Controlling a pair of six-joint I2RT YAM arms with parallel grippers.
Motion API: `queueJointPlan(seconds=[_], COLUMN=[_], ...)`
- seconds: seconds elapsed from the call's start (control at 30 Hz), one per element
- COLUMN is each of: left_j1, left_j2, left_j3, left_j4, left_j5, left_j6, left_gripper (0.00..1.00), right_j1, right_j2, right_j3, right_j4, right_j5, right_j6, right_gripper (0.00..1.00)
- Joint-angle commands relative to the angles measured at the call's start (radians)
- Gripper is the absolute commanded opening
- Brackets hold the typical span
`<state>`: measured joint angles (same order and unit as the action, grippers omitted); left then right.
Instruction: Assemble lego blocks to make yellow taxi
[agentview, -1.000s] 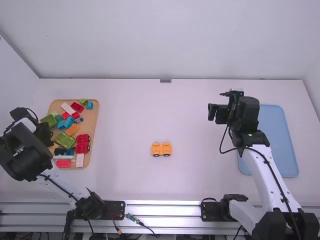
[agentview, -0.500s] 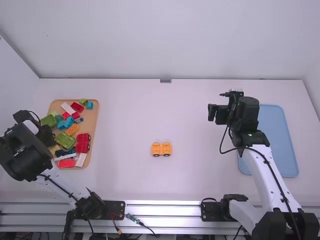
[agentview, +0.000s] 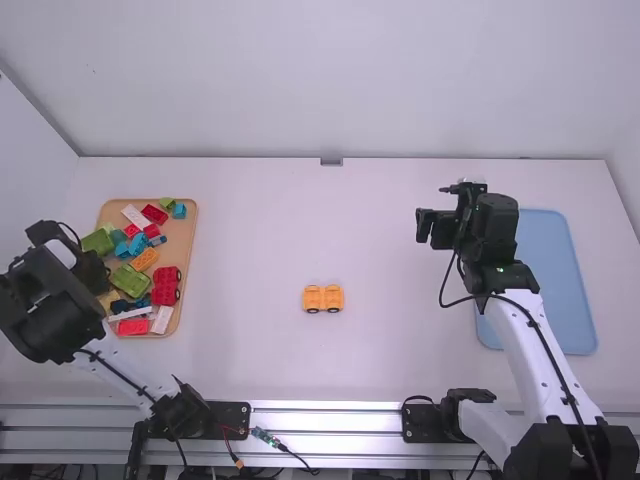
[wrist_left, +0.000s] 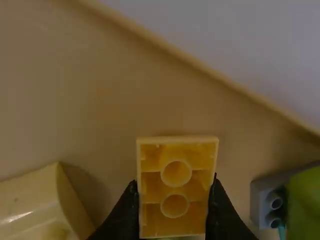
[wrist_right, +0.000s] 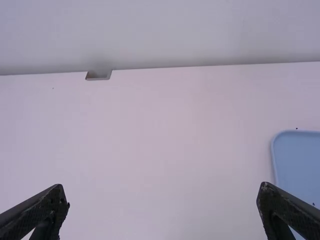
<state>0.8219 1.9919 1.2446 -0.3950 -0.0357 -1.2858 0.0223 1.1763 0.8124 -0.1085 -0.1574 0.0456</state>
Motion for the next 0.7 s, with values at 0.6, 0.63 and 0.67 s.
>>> queueJointPlan(seconds=[0.6, 0.63, 0.67], left_j1=[0.001, -0.001, -0.006], left_j2=[-0.207, -0.231, -0.262], left_j3=[-0.050, -0.066, -0.093], left_j4=[0.093, 0.113, 0.146], left_j5=[0.328, 0.350, 0.385], left_j6=[0.532, 0.553, 0.586], left_gripper=[0.01, 0.01, 0.01], right_j1=[0.005, 0.005, 0.005], right_j2=[0.040, 0.044, 0.055], right_j3=[0.039, 0.039, 0.039], right_j4=[0.111, 0.116, 0.131], right_j5=[-0.317, -0.328, -0.364], right_j6=[0.063, 0.063, 0.065], right_gripper=[0.99, 0.99, 0.99])
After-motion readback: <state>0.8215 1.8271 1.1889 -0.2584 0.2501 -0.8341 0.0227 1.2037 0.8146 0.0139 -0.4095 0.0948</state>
